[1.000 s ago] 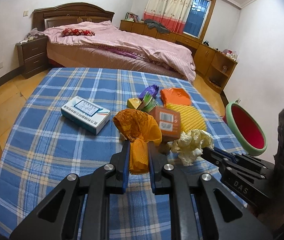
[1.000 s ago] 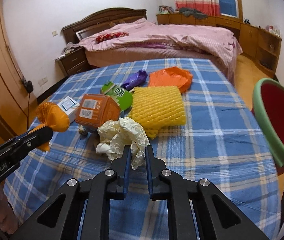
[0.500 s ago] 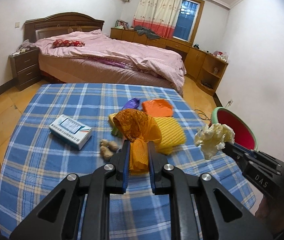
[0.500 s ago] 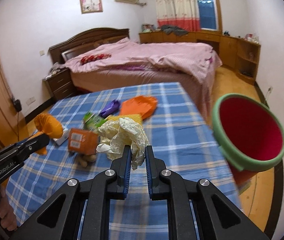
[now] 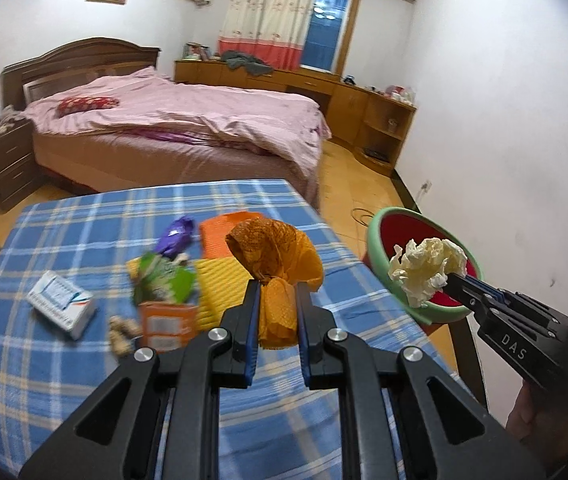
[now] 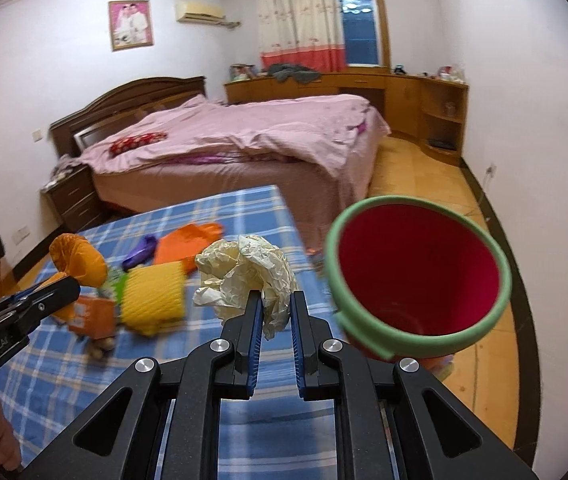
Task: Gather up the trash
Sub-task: 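Carry the orange bag and white paper with both tools over the red bucket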
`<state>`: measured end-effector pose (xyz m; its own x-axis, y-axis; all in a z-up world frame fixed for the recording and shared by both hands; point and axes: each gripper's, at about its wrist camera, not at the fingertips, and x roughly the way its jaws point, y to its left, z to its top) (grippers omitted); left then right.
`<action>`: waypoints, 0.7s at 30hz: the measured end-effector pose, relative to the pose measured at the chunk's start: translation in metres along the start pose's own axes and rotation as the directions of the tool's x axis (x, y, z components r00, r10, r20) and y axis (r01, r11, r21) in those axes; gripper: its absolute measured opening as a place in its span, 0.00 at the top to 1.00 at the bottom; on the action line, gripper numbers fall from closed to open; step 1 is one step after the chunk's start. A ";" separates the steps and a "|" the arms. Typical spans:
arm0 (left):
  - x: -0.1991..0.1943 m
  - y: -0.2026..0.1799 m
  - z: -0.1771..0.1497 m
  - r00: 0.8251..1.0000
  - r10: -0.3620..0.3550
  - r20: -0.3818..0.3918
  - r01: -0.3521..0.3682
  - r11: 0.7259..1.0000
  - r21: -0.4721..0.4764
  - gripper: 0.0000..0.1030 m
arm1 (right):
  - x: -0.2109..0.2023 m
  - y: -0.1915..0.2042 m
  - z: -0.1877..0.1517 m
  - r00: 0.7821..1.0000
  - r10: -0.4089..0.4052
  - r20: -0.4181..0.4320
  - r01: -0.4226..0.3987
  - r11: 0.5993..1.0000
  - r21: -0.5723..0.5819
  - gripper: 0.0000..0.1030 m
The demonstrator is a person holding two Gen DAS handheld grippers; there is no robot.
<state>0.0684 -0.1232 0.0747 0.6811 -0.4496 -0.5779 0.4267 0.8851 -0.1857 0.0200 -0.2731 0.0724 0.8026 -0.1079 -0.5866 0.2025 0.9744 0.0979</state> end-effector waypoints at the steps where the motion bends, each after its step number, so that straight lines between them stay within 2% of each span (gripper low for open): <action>1: 0.004 -0.005 0.001 1.000 -0.006 -0.004 0.006 1.000 0.008 0.85 | 0.001 -0.007 0.001 1.000 -0.014 0.000 0.014 1.000 0.008 0.86; 12: 0.062 -0.074 0.019 0.993 -0.096 -0.071 0.104 0.989 0.110 0.85 | 0.018 -0.074 0.005 0.989 -0.145 -0.029 0.147 0.985 0.087 0.86; 21: 0.120 -0.121 0.031 0.980 -0.150 -0.134 0.171 0.971 0.169 0.85 | 0.045 -0.125 0.004 0.973 -0.212 -0.086 0.222 0.965 0.138 0.86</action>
<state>0.1169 -0.2885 0.0520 0.5238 -0.5569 -0.6446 0.6317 0.7616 -0.1446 0.0331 -0.4007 0.0368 0.6899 -0.2945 -0.6612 0.4517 0.8890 0.0753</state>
